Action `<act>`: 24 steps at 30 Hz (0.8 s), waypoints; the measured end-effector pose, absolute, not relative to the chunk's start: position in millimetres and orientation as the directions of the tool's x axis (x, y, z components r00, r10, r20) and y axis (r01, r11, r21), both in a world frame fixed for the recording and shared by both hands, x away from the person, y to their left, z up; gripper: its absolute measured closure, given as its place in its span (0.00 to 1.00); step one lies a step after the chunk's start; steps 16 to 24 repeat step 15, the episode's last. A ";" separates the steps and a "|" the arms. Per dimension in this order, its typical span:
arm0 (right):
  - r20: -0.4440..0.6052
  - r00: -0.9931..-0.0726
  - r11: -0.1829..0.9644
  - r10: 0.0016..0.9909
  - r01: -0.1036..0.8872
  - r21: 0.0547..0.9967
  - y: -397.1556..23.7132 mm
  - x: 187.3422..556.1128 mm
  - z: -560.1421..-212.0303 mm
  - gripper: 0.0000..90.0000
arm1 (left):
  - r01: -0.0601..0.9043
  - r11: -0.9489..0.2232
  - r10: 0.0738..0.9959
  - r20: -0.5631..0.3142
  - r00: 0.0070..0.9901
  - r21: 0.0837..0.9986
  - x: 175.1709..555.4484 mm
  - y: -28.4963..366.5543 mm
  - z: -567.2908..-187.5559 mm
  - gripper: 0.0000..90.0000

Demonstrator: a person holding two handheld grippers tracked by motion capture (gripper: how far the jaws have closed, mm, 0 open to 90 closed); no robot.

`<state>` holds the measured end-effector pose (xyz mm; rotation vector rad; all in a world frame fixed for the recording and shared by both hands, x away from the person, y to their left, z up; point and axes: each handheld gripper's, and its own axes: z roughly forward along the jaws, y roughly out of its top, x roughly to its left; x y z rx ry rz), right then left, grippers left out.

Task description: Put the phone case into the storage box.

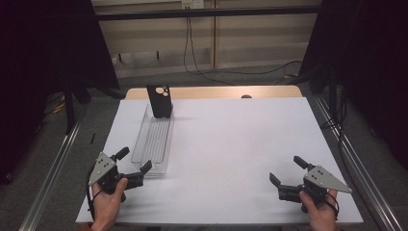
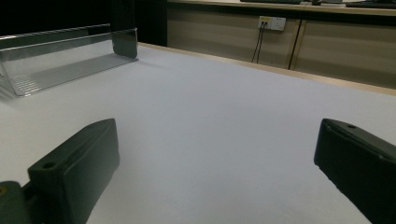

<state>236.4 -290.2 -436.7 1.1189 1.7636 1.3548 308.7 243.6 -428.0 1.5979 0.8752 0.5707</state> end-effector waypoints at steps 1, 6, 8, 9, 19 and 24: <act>0.009 -0.433 0.107 0.902 0.242 0.965 -290.5 235.9 -436.7 0.00 | 0.234 -0.048 0.792 -0.106 0.602 0.971 306.9 245.2 -428.7 0.02; 0.009 -0.430 0.106 0.903 0.244 0.964 -291.4 234.5 -437.3 0.00 | 0.234 -0.059 0.805 -0.092 0.586 0.970 302.7 249.8 -431.3 0.03; 0.012 -0.430 0.105 0.903 0.246 0.964 -291.3 235.6 -437.4 0.00 | 0.220 -0.044 0.807 -0.095 0.583 0.974 303.8 251.9 -429.5 0.04; 0.011 -0.429 0.105 0.903 0.245 0.964 -291.2 236.2 -437.7 0.00 | 0.216 -0.052 0.809 -0.085 0.582 0.975 304.1 252.1 -428.9 0.04; 0.014 -0.425 0.100 0.905 0.245 0.964 -290.3 237.7 -437.8 0.00 | 0.235 -0.045 0.811 -0.102 0.577 0.971 304.2 249.4 -431.0 0.05; 0.014 -0.425 0.100 0.905 0.245 0.964 -290.3 237.7 -437.8 0.00 | 0.235 -0.045 0.811 -0.102 0.577 0.971 304.2 249.4 -431.0 0.05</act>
